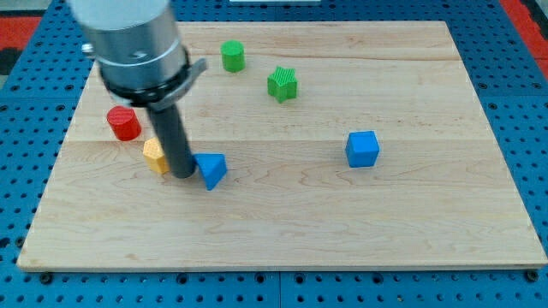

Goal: Push the blue triangle horizontally left to the blue cube

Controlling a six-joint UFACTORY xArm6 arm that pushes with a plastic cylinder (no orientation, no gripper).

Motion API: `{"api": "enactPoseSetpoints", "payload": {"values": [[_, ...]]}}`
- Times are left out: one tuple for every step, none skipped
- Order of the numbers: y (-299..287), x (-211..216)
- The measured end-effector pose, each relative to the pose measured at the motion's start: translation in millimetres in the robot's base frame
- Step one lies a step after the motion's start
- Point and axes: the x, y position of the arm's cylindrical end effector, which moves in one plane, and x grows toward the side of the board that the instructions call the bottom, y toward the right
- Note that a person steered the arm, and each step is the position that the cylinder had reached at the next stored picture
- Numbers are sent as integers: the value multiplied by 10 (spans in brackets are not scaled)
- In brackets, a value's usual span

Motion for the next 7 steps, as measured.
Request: {"api": "enactPoseSetpoints", "payload": {"values": [[347,-2],[437,108],[490,283],[705,267],[895,107],[962,-91],[869,329]]}}
